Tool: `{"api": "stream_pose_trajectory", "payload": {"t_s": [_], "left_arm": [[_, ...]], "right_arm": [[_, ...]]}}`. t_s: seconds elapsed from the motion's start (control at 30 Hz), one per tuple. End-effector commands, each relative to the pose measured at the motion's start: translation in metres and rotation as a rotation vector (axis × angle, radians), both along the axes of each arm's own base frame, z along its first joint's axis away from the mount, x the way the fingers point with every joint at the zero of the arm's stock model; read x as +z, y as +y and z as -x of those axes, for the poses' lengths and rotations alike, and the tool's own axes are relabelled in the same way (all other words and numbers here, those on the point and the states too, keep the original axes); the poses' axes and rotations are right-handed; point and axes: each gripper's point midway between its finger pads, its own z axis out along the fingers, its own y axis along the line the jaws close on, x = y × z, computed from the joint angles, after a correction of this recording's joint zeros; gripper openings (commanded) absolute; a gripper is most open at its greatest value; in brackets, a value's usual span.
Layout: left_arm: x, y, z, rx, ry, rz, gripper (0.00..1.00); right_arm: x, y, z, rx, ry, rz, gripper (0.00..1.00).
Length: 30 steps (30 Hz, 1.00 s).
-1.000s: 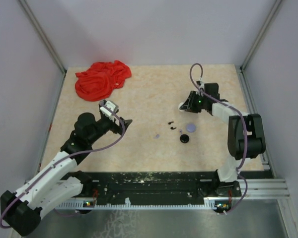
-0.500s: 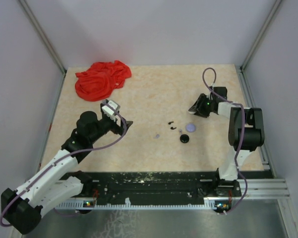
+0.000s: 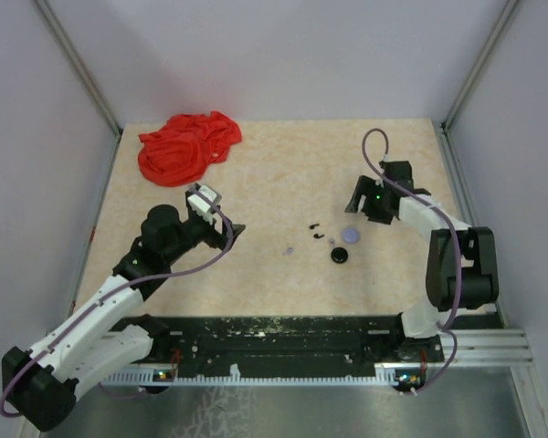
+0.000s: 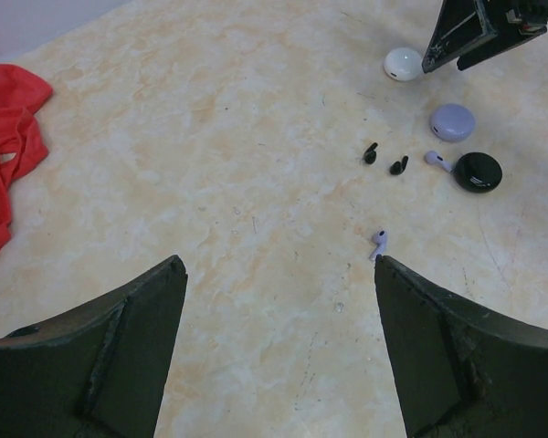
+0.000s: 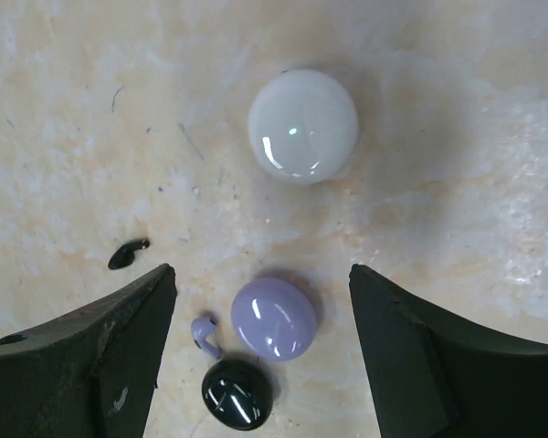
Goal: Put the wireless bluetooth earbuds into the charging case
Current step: Place the charging case at the center of the board, then pick up the charging case at the center of the board.
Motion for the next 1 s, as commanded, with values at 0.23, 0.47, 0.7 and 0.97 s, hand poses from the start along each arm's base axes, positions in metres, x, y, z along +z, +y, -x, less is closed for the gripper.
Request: {"api": "stream_pose_trajectory", "payload": {"t_s": [0.23, 0.47, 0.7, 0.97], "left_arm": [[0.020, -0.001, 0.002, -0.002, -0.016, 0.044, 0.92], [0.016, -0.002, 0.001, -0.001, -0.002, 0.040, 0.92], [0.015, -0.001, 0.000, 0.007, 0.001, 0.038, 0.92], [0.011, -0.004, -0.001, 0.005, 0.024, 0.048, 0.93]], "right_arm": [[0.009, 0.012, 0.037, 0.100, 0.015, 0.327, 0.76], [-0.009, 0.021, 0.038, 0.126, 0.053, 0.362, 0.73], [-0.021, 0.031, 0.036, 0.152, 0.071, 0.363, 0.66], [-0.031, 0.032, 0.040, 0.179, 0.089, 0.398, 0.56]]}}
